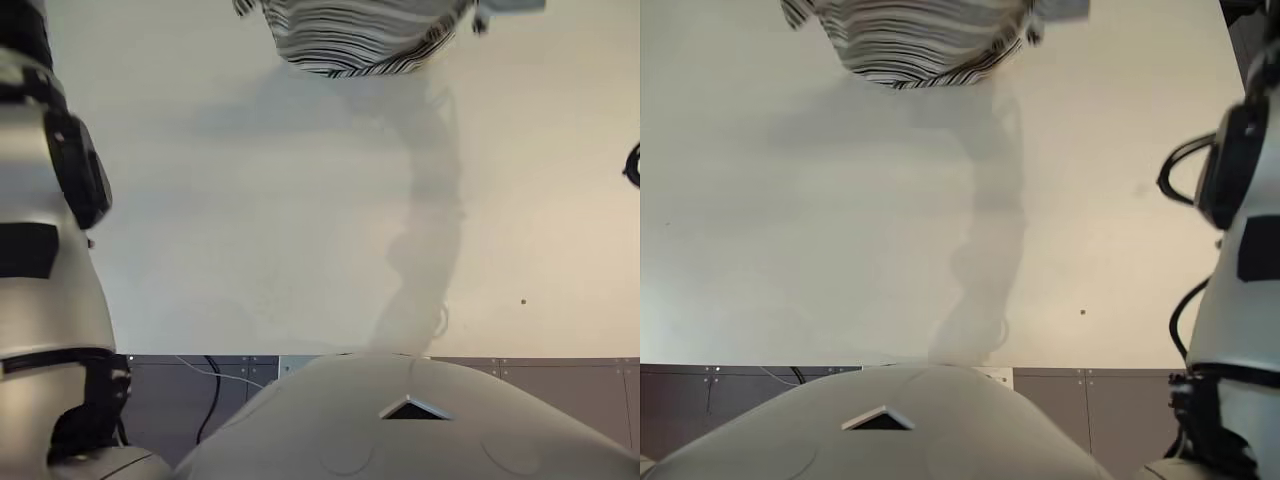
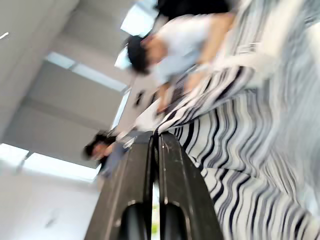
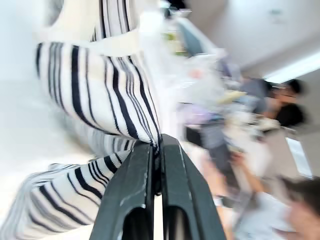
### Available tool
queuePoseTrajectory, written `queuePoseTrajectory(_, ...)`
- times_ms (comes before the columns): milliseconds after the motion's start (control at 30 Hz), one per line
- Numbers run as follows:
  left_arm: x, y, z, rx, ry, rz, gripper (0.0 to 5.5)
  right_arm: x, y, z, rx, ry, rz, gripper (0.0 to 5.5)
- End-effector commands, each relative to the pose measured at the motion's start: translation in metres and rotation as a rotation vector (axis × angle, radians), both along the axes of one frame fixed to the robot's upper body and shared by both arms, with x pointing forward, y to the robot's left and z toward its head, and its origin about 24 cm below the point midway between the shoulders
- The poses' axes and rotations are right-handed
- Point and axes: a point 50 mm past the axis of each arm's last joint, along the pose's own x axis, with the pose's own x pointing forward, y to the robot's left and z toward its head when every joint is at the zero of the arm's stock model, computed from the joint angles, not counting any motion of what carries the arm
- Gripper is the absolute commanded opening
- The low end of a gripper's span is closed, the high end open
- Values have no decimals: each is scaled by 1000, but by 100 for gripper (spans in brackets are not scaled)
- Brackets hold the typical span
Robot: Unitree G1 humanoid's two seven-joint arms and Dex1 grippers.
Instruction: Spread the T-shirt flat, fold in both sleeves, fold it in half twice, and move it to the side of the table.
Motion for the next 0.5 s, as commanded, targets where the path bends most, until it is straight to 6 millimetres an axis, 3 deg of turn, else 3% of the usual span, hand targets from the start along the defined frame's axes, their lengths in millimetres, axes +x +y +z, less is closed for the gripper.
queuePoseTrajectory(33,-78,31,-57,41,141,-164,14,-70,-36,-38,26,173,111,10)
queuePoseTrajectory(133,-120,26,-84,32,252,-205,14,-108,-47,-60,22,289,99,10)
queuePoseTrajectory(333,-189,-9,-142,60,473,-339,14,-170,-38,-98,-124,509,191,10)
queuePoseTrajectory(433,-207,-6,-157,127,542,-343,14,-197,-35,-110,-182,616,229,10)
queuePoseTrajectory(500,-215,-4,-168,149,600,-337,14,-204,-35,-124,-228,625,221,10)
